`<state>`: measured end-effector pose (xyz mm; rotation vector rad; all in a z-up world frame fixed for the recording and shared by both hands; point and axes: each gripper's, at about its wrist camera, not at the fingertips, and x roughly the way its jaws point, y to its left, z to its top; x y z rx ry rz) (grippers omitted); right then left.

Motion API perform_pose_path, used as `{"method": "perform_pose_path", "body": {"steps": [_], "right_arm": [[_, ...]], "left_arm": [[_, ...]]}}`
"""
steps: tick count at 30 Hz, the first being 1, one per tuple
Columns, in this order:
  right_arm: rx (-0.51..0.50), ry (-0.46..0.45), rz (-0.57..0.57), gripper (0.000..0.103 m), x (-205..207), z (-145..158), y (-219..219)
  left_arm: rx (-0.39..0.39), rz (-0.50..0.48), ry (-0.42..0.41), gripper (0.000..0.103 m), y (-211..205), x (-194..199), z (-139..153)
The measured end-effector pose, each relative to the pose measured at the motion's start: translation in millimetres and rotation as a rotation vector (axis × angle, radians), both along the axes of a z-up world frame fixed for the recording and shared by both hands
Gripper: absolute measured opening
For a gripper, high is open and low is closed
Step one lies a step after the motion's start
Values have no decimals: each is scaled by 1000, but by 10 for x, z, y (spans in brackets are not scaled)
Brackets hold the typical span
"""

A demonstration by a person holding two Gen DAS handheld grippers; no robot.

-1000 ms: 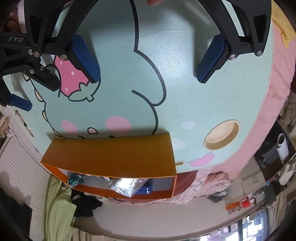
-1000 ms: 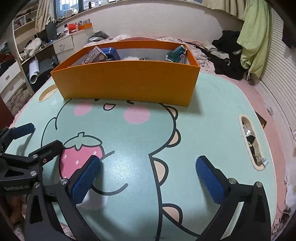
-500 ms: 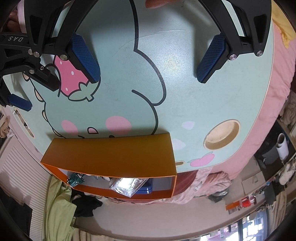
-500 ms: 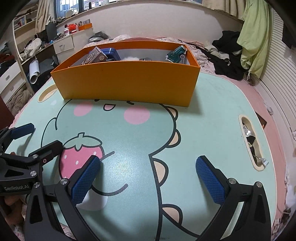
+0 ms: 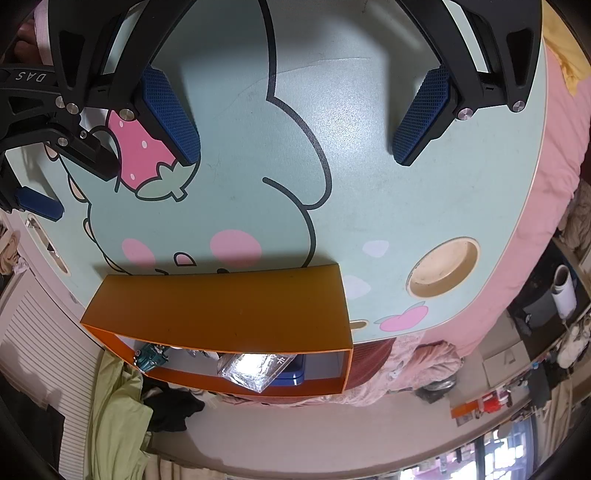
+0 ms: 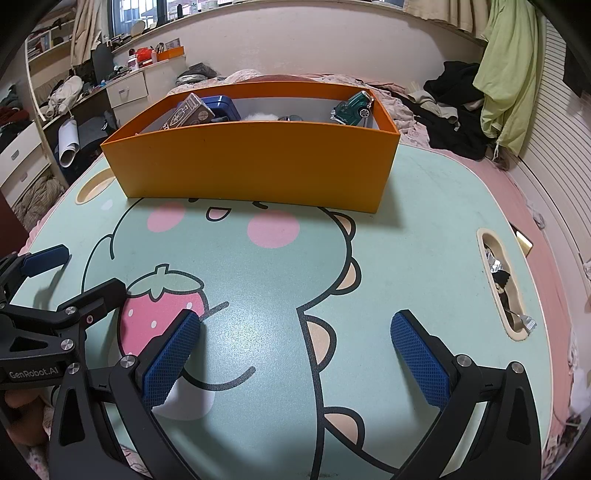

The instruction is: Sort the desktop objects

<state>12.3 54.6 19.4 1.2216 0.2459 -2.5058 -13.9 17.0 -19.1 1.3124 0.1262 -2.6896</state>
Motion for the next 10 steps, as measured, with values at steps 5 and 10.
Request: {"method": "perform_pose_path", "body": {"steps": [5,10], "right_arm": [[0,0,0,103,2,1,-1],[-1,0,0,103,3,2,-4]], "left_arm": [[0,0,0,103,2,-4,0],[1,-4,0,103,-3,-10,1]]}}
